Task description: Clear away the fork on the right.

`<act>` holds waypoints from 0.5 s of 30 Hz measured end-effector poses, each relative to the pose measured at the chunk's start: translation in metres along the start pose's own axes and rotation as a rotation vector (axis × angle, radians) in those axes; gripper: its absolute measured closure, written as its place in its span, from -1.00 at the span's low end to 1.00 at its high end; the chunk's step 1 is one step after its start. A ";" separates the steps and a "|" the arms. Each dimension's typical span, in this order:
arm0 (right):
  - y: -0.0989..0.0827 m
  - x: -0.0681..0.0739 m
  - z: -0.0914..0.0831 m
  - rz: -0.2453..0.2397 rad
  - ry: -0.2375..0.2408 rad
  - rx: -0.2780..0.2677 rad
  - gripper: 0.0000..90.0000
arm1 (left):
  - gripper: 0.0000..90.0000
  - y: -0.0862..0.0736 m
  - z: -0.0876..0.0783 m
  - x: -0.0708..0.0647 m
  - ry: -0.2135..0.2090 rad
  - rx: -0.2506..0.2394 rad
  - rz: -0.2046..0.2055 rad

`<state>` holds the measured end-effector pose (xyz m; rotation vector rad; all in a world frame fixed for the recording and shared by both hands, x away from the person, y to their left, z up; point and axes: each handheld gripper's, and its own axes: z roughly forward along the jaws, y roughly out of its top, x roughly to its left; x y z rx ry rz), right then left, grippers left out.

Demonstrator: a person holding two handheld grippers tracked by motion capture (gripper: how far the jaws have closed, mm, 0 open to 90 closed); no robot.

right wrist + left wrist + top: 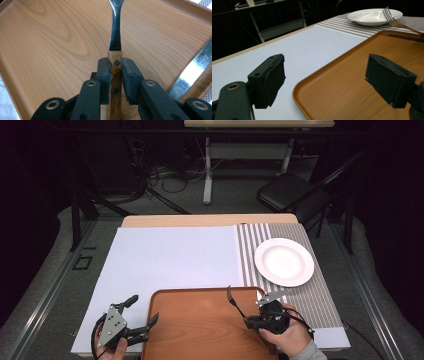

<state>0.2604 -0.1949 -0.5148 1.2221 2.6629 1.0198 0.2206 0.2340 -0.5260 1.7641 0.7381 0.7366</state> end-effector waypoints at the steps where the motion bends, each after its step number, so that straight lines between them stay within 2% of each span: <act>1: 0.000 0.000 0.000 0.006 0.006 -0.002 0.72 | -0.65 0.000 0.000 0.000 0.000 0.000 0.000; 15: -0.003 -0.004 0.008 0.046 0.026 0.039 0.72 | -0.65 0.000 0.000 0.000 0.000 0.000 0.003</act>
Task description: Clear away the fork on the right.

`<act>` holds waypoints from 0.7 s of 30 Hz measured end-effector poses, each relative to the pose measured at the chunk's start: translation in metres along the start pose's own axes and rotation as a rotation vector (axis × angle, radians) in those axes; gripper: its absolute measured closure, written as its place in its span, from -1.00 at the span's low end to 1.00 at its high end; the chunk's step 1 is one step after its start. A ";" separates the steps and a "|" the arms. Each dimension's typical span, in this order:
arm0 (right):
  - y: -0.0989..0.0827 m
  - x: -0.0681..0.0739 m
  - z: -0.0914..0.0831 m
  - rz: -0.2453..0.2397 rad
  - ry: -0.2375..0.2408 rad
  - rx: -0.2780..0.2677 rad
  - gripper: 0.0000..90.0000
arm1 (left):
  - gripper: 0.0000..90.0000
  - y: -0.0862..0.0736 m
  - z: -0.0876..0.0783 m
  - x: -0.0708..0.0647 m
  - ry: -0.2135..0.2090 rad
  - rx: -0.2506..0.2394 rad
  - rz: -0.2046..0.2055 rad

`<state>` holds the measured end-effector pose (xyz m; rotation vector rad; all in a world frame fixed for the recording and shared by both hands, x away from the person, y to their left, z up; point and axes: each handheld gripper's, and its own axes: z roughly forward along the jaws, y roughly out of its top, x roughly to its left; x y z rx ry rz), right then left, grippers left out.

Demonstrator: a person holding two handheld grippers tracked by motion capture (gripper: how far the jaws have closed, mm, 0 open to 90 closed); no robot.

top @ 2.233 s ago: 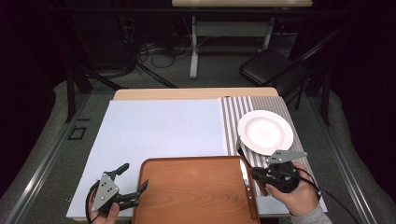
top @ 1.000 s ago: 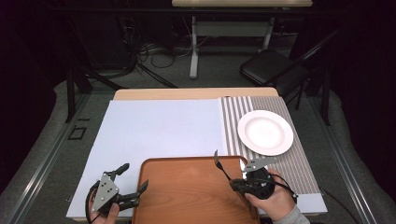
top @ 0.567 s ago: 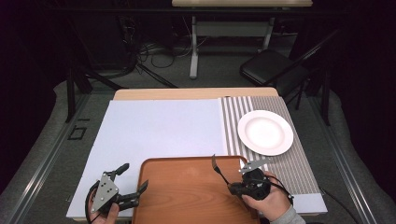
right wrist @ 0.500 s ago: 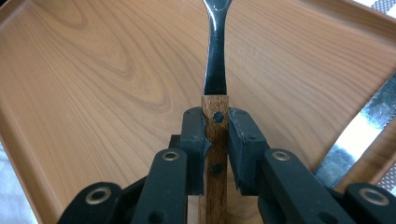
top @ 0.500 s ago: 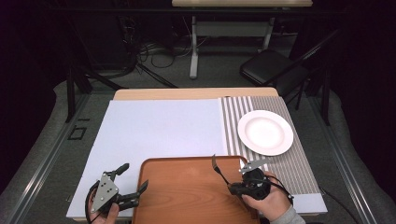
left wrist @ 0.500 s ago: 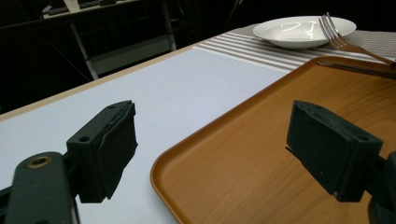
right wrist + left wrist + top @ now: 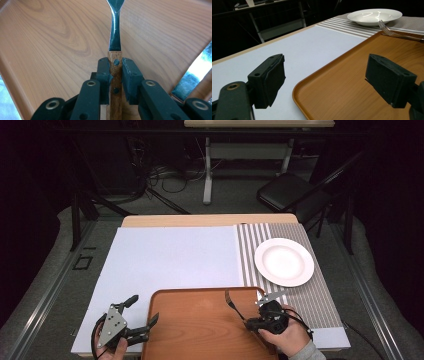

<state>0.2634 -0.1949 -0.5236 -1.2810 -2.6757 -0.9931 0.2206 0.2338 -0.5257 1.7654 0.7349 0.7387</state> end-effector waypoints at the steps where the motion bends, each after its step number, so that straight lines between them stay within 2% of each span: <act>1: 0.000 0.000 0.001 0.005 0.002 -0.001 0.72 | -0.65 0.000 0.000 0.000 0.000 0.000 0.000; 10: -0.002 -0.004 0.011 0.049 0.016 0.027 0.72 | -0.65 0.000 0.000 0.000 0.001 -0.004 0.000; 13: -0.002 -0.004 0.015 0.048 0.020 0.037 0.72 | -0.65 0.000 0.000 0.000 0.000 -0.004 0.000; 15: -0.002 -0.005 0.014 0.036 0.019 0.070 0.71 | -0.65 0.000 0.000 0.000 0.000 -0.004 0.000; 16: -0.003 -0.004 0.016 0.042 0.023 0.034 0.71 | -0.65 0.000 0.000 0.000 0.000 -0.004 0.000; 21: -0.002 -0.005 0.015 0.038 0.022 0.056 0.71 | -0.65 0.000 0.000 0.000 0.000 -0.003 0.001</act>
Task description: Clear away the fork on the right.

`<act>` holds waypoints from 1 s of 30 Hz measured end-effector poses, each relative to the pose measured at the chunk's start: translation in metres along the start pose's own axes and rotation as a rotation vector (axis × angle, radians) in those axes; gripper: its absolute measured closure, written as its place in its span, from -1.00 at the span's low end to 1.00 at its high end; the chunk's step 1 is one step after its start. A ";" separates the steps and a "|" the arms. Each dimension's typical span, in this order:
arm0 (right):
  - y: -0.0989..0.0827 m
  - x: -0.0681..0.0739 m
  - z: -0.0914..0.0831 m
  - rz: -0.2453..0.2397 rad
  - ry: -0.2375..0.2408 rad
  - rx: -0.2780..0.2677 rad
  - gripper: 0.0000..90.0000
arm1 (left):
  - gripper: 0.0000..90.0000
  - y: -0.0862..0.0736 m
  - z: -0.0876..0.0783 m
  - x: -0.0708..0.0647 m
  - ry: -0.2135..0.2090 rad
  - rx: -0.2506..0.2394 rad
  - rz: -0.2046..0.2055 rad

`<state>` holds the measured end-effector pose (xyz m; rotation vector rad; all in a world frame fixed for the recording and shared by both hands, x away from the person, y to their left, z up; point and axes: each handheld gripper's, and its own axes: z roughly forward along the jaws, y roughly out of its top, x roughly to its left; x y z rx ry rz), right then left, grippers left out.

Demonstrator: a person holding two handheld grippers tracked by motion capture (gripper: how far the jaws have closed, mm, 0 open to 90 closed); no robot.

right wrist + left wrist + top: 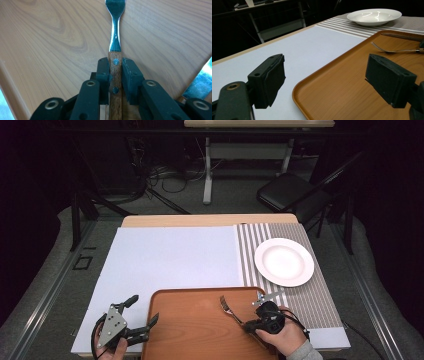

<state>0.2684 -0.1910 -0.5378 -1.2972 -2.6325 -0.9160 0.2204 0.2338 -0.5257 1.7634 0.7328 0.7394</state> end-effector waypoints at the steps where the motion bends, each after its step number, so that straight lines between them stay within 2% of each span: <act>1: 0.000 0.000 0.000 0.001 -0.001 -0.002 0.70 | -0.65 0.000 0.000 0.000 0.000 0.000 0.000; 3: 0.000 0.001 -0.001 0.003 0.001 -0.025 0.66 | -0.65 0.000 0.000 0.000 0.000 0.001 0.000; 4: 0.001 0.001 -0.004 -0.004 0.005 -0.011 0.63 | -0.65 0.000 0.000 0.000 0.000 0.002 0.000; 6: 0.001 0.002 -0.005 -0.009 0.012 -0.061 0.61 | -0.65 0.000 0.000 0.000 -0.001 0.002 -0.001; 9: 0.003 0.004 -0.007 -0.032 0.016 -0.089 0.62 | -0.65 0.000 0.000 0.000 -0.001 0.002 -0.003; 14: 0.006 0.012 -0.005 -0.115 0.016 -0.116 0.88 | -0.65 0.000 0.001 0.000 -0.001 0.003 -0.004; 16: 0.008 0.014 -0.002 -0.138 0.012 -0.113 1.00 | -0.65 0.000 0.001 0.000 -0.001 0.003 -0.004; 30: 0.010 0.014 0.012 -0.174 0.042 -0.088 1.00 | -0.65 0.000 0.001 0.000 -0.004 0.004 -0.004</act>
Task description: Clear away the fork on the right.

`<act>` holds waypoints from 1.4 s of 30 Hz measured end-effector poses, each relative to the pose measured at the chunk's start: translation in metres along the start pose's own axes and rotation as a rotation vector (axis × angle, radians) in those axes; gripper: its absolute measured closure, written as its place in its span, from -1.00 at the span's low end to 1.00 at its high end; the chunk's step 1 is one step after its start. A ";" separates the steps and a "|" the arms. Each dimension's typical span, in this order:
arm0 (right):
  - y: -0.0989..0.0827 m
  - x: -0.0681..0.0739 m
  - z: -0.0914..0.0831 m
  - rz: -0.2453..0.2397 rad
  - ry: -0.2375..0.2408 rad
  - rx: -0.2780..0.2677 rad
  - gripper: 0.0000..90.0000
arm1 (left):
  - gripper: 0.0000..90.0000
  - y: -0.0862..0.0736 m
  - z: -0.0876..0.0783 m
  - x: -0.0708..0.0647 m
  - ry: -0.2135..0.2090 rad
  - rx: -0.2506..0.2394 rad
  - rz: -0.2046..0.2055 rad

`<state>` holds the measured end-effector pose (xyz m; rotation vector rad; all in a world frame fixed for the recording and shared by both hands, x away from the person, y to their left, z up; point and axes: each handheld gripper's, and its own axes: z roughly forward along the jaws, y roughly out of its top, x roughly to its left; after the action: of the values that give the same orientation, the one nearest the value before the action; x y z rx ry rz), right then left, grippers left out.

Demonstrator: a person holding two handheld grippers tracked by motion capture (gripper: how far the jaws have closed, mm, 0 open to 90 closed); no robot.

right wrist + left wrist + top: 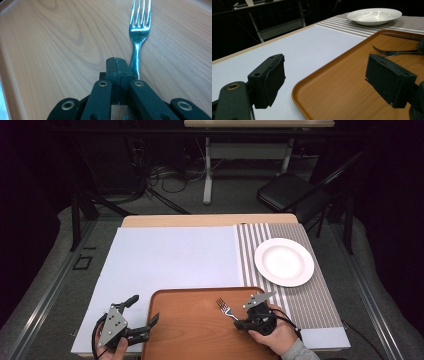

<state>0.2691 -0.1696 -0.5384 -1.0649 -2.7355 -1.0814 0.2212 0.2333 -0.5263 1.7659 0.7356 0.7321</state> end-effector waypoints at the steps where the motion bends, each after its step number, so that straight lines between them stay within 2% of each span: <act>1: 0.000 0.000 0.001 0.001 0.001 0.007 1.00 | -0.65 0.000 0.000 0.000 0.002 0.000 -0.001; 16: -0.002 -0.006 0.003 0.034 -0.013 0.005 1.00 | -0.65 0.000 0.000 0.000 0.000 -0.001 -0.001; 29: -0.006 -0.019 -0.006 0.100 -0.055 0.000 1.00 | -0.65 0.000 0.000 0.000 0.000 0.000 0.002; 42: -0.012 -0.030 -0.017 0.144 -0.085 -0.004 1.00 | -0.65 0.000 -0.001 0.000 -0.001 0.001 0.007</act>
<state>0.2809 -0.2044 -0.5402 -1.3147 -2.6706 -1.0446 0.2210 0.2339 -0.5258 1.7700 0.7298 0.7359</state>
